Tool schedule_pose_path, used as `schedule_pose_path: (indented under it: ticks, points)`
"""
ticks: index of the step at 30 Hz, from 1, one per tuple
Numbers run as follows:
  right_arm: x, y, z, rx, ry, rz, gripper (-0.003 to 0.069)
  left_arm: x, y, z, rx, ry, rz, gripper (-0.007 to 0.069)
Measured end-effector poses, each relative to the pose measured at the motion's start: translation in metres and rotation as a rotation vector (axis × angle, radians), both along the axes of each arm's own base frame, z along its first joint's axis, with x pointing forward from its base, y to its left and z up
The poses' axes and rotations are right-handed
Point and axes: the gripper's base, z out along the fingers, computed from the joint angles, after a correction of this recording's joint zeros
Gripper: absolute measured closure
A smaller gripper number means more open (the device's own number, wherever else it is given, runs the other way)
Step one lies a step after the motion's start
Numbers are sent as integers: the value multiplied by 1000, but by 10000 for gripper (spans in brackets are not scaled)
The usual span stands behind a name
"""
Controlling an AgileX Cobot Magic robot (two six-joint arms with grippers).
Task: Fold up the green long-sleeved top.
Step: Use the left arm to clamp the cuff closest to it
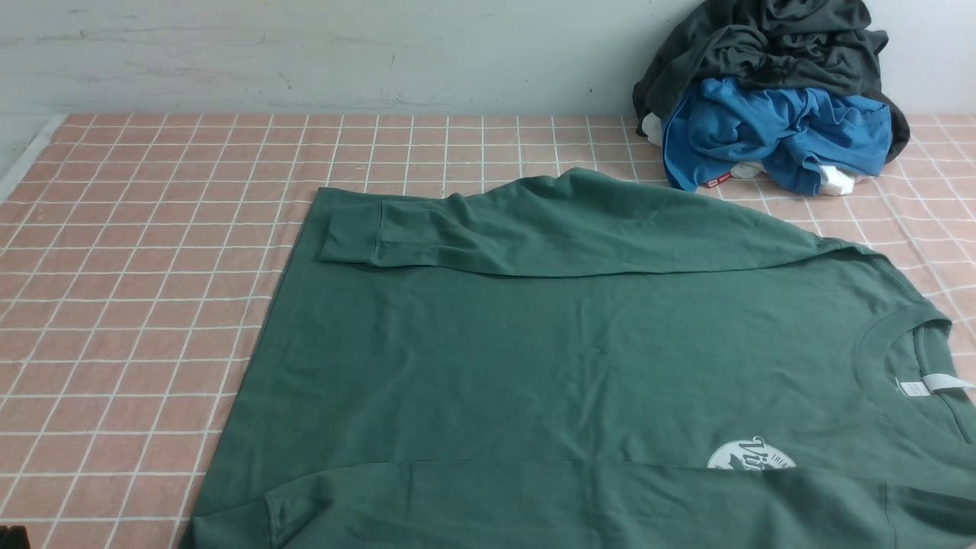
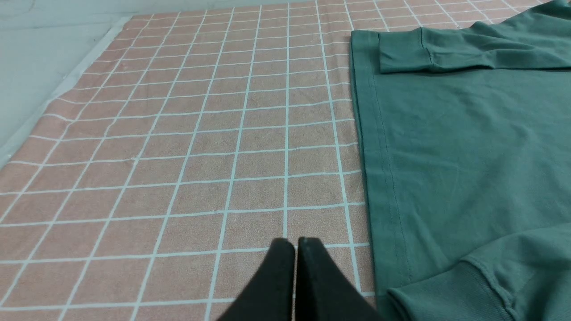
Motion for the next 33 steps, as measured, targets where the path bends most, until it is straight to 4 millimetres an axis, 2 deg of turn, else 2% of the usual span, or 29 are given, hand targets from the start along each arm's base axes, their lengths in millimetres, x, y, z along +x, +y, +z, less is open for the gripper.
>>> schedule_pose_path:
  ticks: [10, 33]
  points:
    - [0, 0, 0, -1, 0, 0, 673, 0, -3, 0, 0, 0, -56, 628]
    - [0, 0, 0, 23, -2, -2, 673, 0, -3, 0, 0, 0, -61, 628]
